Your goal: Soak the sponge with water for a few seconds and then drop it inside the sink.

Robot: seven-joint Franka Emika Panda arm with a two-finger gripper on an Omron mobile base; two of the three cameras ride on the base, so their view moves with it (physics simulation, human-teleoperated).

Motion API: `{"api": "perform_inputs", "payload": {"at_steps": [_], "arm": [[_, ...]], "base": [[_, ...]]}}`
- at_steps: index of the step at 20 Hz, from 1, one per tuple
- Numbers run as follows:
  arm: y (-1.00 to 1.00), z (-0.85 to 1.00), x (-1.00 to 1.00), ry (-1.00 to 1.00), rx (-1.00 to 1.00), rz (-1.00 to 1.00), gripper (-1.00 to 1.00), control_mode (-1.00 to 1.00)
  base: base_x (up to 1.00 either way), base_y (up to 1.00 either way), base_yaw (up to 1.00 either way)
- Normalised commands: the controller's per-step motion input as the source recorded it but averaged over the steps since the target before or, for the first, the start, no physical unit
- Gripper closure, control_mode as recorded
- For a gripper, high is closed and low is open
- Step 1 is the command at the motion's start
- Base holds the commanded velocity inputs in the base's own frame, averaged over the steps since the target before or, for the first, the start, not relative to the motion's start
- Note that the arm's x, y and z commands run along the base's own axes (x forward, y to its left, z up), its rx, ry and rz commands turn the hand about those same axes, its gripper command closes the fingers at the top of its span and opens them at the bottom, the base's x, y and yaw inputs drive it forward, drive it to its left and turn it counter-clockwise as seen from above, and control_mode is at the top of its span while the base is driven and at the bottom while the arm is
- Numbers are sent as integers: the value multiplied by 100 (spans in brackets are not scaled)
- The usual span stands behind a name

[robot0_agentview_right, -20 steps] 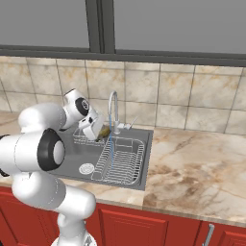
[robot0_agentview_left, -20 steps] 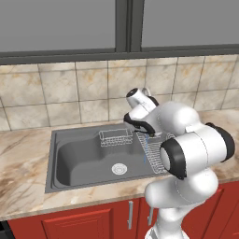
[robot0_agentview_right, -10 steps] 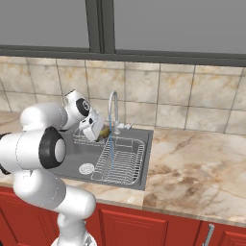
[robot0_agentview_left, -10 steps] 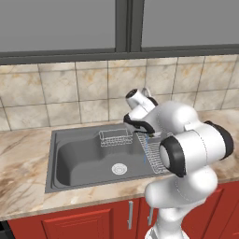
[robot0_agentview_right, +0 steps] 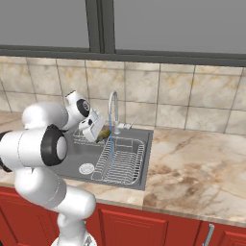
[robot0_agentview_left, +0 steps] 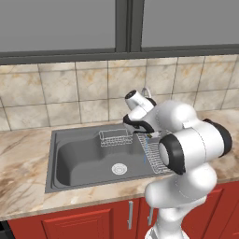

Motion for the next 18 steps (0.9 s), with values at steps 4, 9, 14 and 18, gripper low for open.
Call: {"api": "perform_inputs", "payload": {"at_steps": [4, 9, 14, 18], "arm": [[2, 0, 10, 0, 0, -4, 100, -100], [1, 0, 19, 0, 0, -1, 100, -100], [11, 0, 14, 0, 0, 1, 100, -100], [8, -1, 9, 0, 0, 2, 100, -100]], "base": [[0, 0, 0], [0, 0, 0], [0, 0, 0], [0, 0, 0]]}}
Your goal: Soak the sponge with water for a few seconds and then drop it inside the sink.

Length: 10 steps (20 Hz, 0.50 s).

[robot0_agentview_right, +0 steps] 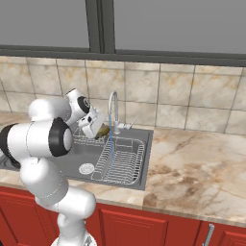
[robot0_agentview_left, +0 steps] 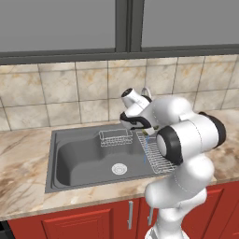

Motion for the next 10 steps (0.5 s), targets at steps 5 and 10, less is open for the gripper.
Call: {"api": "perform_inputs", "payload": {"at_steps": [5, 10], "arm": [[0, -12, 19, 0, 0, 3, 100, -100], [0, -17, 17, 0, 0, 5, 100, -100]], "base": [[0, 0, 0], [0, 0, 0]]}}
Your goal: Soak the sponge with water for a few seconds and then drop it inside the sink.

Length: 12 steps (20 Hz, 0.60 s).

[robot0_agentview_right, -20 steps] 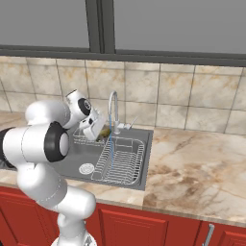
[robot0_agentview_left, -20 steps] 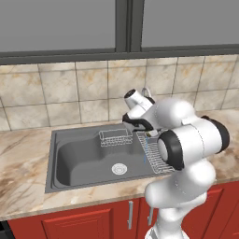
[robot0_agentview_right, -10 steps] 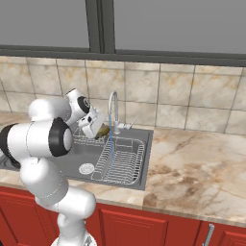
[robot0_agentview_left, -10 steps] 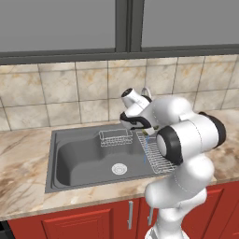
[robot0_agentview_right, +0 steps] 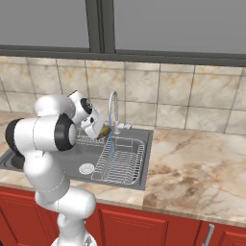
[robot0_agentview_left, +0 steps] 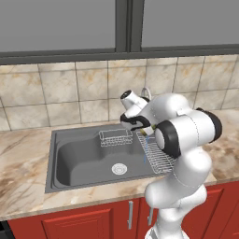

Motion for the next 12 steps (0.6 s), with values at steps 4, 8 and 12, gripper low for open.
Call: {"api": "perform_inputs", "payload": {"at_steps": [4, 8, 12], "arm": [[0, -7, 8, 1, 0, 8, 100, -100], [0, 0, 2, 0, 0, 6, 100, -100], [0, -1, 24, 3, 0, 7, 100, -100]], "base": [[0, 0, 0], [0, 0, 0], [0, 0, 0]]}}
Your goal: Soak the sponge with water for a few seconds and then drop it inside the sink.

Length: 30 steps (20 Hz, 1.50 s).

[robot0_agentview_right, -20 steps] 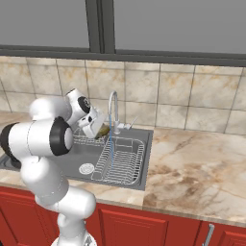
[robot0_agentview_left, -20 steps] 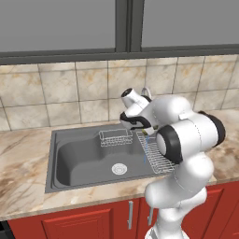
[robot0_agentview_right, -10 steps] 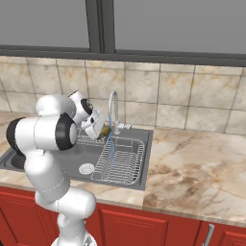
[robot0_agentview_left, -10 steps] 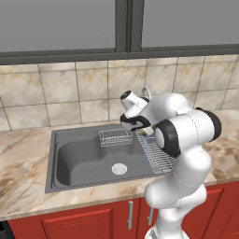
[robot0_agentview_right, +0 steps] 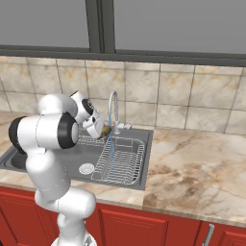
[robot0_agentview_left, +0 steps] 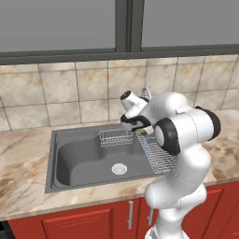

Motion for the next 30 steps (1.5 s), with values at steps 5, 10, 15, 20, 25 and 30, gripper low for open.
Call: {"api": "perform_inputs", "payload": {"at_steps": [5, 10, 15, 20, 25, 30], "arm": [[0, 0, 17, 4, 0, 6, 100, -100], [0, -2, 12, 3, 0, 4, 100, -100], [0, -14, 15, 0, 0, 1, 100, -100], [0, -20, 19, 0, 0, 0, 100, -100], [0, -4, 11, 0, 0, 0, 100, -100], [0, 0, -15, 0, 0, 0, 100, -100]], "base": [[0, 0, 0], [0, 0, 0], [0, 0, 0], [0, 0, 0], [0, 0, 0], [0, 0, 0]]}}
